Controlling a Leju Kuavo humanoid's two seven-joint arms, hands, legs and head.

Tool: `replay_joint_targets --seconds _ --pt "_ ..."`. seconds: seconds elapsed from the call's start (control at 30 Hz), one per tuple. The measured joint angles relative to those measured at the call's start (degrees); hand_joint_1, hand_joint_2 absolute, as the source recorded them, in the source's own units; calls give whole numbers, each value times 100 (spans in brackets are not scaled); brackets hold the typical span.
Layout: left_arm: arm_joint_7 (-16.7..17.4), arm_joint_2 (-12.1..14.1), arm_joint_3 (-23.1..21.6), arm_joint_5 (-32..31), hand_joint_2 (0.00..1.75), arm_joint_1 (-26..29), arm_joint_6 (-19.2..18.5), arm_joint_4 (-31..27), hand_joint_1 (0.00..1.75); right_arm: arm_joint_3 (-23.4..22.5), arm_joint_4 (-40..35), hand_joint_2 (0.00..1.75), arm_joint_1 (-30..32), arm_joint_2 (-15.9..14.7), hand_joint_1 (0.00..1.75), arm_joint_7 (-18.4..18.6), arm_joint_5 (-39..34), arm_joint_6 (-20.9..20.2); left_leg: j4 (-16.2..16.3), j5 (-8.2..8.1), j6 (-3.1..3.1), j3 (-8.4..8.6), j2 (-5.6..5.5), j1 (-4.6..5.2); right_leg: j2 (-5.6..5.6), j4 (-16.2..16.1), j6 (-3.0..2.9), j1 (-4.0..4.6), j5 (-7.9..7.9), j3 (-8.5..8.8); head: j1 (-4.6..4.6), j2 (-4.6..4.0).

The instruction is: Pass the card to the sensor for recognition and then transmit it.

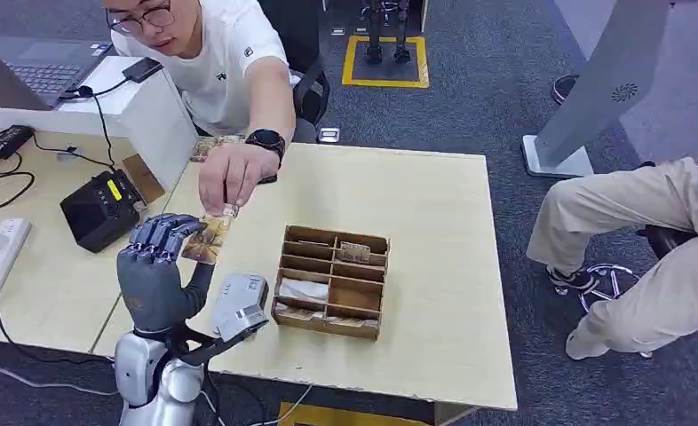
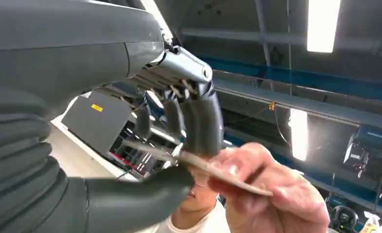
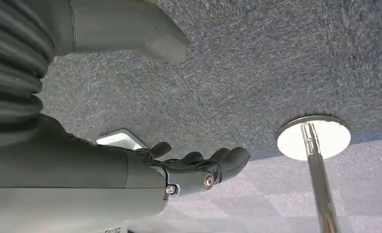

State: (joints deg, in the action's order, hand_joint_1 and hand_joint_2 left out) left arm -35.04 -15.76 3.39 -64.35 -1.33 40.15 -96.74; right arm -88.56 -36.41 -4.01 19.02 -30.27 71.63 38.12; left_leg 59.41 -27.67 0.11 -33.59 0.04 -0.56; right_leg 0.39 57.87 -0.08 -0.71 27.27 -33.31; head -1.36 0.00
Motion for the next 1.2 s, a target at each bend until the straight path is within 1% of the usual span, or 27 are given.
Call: replay_joint_targets --seconds 0.5,0.97,1.2 --pt "-68 0 0 205 175 -22 0 20 175 0 -9 175 -2 0 0 -4 -101 -2 0 0 1 0 -1 0 -2 0 1 0 1 3 0 0" --pt "-53 7 11 334 175 -17 2 20 175 0 -9 175 -3 -2 0 9 -221 -2 0 0 1 -2 -2 0 -4 0 1 0 1 4 0 0" --pt "50 7 273 247 175 34 4 9 175 0 -9 175 -2 -2 0 46 -315 -2 -1 0 1 -2 -2 -1 -5 1 1 0 1 5 0 0"
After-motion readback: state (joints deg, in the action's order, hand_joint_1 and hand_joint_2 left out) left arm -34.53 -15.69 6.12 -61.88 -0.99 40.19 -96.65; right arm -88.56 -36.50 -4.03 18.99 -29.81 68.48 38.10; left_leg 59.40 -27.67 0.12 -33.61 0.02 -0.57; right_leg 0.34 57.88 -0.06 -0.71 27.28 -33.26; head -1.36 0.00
